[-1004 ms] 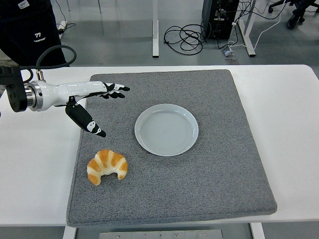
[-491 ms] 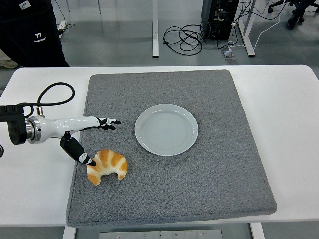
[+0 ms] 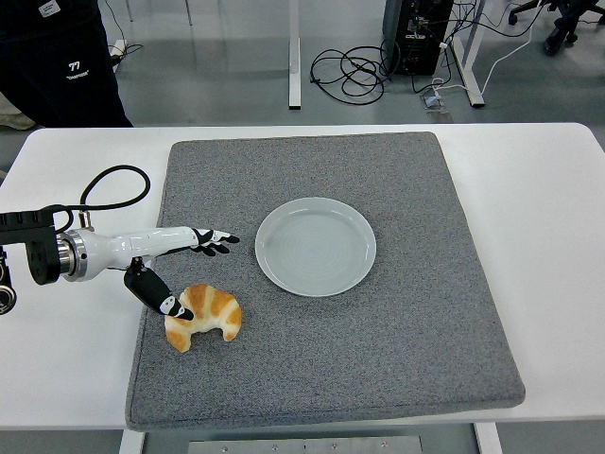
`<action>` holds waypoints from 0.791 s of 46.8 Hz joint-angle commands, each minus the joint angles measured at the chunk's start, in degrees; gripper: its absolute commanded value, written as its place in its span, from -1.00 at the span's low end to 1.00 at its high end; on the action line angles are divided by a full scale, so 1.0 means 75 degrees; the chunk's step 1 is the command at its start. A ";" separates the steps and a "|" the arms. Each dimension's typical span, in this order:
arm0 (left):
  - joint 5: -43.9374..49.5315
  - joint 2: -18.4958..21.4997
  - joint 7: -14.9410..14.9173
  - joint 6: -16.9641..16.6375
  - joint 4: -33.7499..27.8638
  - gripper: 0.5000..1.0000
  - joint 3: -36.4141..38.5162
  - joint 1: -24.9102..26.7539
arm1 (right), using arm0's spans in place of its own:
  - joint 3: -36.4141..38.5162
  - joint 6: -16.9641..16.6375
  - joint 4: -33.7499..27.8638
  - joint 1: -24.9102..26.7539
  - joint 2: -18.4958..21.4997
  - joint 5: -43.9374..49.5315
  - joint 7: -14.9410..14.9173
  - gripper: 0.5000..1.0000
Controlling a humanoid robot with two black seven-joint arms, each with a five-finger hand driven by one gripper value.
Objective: Place the bread on the plate
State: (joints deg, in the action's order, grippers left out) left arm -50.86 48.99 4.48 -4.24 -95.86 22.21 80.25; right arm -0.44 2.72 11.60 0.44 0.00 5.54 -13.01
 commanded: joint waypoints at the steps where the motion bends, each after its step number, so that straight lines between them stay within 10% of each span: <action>1: 0.0007 -0.0017 -0.0012 0.0015 -0.0004 0.66 0.0003 -0.0047 | -0.0011 0.0000 0.0000 0.0000 0.0000 0.0000 0.0000 1.00; 37: -0.0484 -0.0017 0.0012 -0.0149 0.0008 0.67 -0.0348 -0.0985 | 0.0000 0.0000 0.0000 -0.0012 0.0000 0.0000 0.0000 1.00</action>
State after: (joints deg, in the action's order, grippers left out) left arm -52.52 48.86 4.45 -4.86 -95.81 19.70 73.33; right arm -0.44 2.72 11.60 0.35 0.00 5.54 -13.01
